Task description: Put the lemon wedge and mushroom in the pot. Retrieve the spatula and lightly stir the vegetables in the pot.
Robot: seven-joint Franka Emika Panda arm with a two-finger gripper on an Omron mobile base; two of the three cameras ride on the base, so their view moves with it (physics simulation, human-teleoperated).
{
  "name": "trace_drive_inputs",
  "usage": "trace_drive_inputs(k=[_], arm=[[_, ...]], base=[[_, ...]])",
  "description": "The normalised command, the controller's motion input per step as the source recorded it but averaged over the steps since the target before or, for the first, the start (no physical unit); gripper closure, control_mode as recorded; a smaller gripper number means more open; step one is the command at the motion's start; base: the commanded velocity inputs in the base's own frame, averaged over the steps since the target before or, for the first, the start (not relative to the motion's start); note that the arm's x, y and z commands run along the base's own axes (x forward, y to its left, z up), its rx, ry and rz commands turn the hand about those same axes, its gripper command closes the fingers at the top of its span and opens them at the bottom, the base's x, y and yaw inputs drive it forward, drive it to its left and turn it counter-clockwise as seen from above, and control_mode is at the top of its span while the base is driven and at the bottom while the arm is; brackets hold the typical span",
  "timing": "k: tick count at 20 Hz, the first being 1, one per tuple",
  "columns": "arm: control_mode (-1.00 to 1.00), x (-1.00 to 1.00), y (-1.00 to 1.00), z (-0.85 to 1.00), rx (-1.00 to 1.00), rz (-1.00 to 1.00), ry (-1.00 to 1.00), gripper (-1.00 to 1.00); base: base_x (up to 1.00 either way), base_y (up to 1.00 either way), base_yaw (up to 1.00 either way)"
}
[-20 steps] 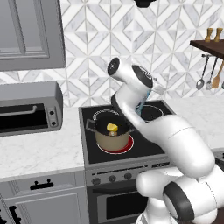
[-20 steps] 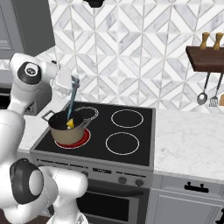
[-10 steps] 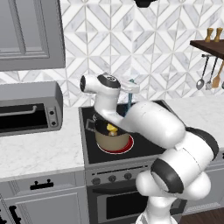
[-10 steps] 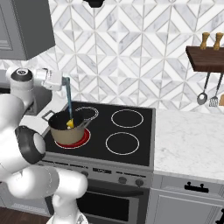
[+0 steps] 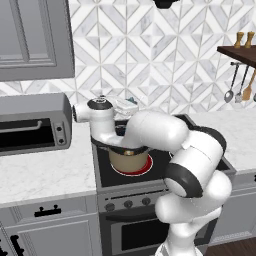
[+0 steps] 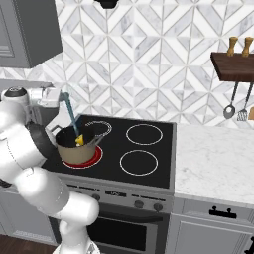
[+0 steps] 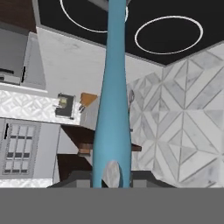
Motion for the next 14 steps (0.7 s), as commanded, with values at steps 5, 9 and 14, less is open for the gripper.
trace_drive_inputs(k=[5,9,14], arm=[[-1.00,0.00,0.28,-0.12,0.00,0.00,0.00,1.00],[-1.00,-0.03,0.02,-0.13,0.00,0.00,0.00,1.00],[-1.00,-0.02,0.00,-0.27,0.00,0.00,0.00,1.00]], base=[[0.00,0.00,0.00],[0.00,0.00,0.00],[0.00,0.00,0.00]])
